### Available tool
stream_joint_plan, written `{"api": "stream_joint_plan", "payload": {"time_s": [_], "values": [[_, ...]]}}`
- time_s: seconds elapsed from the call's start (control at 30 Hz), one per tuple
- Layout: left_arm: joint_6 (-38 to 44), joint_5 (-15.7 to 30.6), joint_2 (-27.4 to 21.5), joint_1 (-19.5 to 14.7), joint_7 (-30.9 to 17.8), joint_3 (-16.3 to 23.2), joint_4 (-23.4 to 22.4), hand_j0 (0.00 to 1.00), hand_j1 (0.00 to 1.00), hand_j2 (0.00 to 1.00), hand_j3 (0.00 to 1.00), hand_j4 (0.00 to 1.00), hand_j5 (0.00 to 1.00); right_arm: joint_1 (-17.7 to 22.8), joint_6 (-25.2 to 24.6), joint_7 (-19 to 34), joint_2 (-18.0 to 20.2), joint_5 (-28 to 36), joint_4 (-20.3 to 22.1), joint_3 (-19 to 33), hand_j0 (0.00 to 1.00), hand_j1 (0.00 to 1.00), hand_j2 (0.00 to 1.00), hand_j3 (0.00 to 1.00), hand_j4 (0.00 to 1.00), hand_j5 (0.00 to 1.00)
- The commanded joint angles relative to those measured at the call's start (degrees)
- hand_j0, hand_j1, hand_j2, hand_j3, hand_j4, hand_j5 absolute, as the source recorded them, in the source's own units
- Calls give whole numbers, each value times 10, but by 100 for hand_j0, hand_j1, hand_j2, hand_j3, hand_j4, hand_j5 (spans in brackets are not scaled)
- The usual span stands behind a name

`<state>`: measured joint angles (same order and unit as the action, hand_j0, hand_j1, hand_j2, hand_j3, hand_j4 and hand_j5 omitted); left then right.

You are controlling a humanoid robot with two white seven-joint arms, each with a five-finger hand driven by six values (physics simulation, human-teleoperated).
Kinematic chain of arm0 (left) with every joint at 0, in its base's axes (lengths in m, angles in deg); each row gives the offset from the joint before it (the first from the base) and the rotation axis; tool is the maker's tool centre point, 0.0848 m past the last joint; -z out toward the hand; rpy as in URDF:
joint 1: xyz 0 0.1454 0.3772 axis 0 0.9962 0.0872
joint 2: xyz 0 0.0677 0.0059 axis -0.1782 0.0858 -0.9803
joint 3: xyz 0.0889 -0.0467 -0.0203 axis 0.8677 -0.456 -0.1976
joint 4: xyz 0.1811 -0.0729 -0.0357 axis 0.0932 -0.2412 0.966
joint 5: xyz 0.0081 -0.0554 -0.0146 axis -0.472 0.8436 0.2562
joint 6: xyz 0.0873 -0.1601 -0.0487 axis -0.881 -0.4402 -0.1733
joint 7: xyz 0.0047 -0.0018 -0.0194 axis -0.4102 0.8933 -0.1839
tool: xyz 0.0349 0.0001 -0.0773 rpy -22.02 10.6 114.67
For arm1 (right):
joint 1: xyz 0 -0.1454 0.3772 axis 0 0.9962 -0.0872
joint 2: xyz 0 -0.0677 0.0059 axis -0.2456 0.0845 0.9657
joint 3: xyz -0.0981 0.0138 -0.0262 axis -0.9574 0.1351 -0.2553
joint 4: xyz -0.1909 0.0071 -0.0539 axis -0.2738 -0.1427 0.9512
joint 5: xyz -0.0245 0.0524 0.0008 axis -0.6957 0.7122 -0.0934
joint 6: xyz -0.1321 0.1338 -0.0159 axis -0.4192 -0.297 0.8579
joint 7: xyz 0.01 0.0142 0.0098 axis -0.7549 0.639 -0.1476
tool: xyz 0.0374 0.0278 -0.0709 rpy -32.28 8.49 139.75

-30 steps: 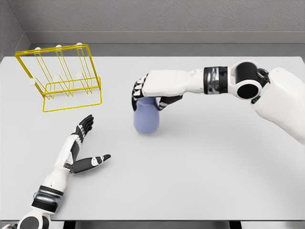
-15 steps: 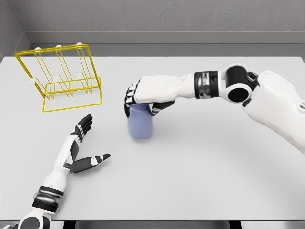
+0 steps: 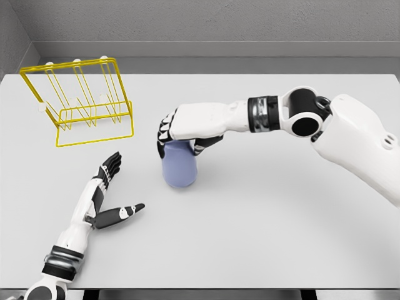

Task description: Place the cup on the cup holder with both arms

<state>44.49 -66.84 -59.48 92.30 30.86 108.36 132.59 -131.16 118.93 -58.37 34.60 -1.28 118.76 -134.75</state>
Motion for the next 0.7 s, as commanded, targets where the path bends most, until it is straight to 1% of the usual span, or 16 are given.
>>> {"api": "stream_joint_plan", "payload": {"time_s": [0.0,0.43,0.47,0.5,0.57,0.6,0.67], "values": [[0,-2,0,0,0,0,0,100,100,100,100,100,100,0,-2,0,-3,3,0,-2,55,55,55,55,55,55],[-1,-2,0,1,0,-1,2,100,100,100,100,100,100,7,-2,14,-8,-6,-4,-8,55,55,55,55,55,55],[-2,-2,1,2,0,0,2,100,100,100,100,100,100,7,-2,14,-12,-8,-4,-8,56,56,56,56,56,56],[-5,-2,1,4,0,0,2,100,100,100,100,100,100,7,-2,14,-12,-9,-4,-8,60,60,60,60,60,60],[-5,-2,1,4,0,0,3,100,100,100,100,100,100,5,-2,14,-12,-12,-4,-8,72,72,72,72,72,72],[-5,-2,1,4,0,0,3,100,100,100,100,100,100,5,-2,14,-12,-16,-4,-8,74,74,74,74,74,74],[-5,-2,1,4,0,1,4,100,100,100,100,100,100,5,-2,16,-13,-25,-3,-7,74,74,74,74,74,74]]}}
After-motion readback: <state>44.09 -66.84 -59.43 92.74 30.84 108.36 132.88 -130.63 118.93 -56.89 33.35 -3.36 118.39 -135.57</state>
